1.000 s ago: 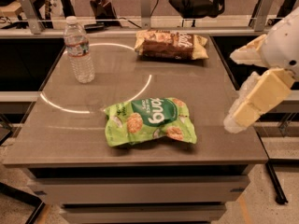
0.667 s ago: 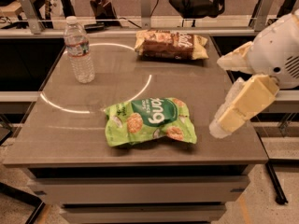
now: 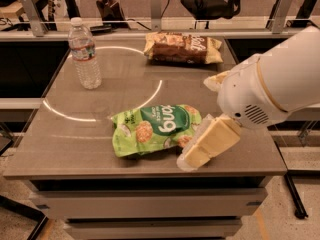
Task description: Move green rice chip bag near brown chip bag
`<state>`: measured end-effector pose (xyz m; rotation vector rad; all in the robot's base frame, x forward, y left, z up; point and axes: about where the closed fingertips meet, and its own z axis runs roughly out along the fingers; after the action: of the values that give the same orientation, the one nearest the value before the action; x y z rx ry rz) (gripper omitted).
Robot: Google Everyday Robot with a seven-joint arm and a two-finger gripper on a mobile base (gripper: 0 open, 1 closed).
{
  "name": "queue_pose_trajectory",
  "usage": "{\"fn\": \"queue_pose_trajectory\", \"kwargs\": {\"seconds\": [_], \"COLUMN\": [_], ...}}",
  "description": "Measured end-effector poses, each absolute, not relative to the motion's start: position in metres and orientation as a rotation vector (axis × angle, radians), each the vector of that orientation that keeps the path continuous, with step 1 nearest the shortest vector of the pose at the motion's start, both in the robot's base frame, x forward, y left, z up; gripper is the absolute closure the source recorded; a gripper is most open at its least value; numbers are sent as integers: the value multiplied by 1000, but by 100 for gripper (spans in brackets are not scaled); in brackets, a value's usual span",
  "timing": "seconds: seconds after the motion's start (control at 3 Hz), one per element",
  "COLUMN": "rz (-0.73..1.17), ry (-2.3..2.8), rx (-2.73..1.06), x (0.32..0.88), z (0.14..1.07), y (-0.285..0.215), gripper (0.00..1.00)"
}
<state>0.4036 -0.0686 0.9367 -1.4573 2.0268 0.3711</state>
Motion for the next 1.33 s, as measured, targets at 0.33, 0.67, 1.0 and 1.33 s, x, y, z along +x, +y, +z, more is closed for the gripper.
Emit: {"fn": "queue_pose_trajectory", "kwargs": {"seconds": [0.33,0.67,1.0,1.33], "rz": [369,338,304,302], "ry": [2027,2069,2107,2120], "rx": [-1455,-1388,-1307,-1261], "x": [404,406,416,429], "z": [936,924,905,885], "y": [-68,-60,-49,-39], "gripper": [0,0,0,0]}}
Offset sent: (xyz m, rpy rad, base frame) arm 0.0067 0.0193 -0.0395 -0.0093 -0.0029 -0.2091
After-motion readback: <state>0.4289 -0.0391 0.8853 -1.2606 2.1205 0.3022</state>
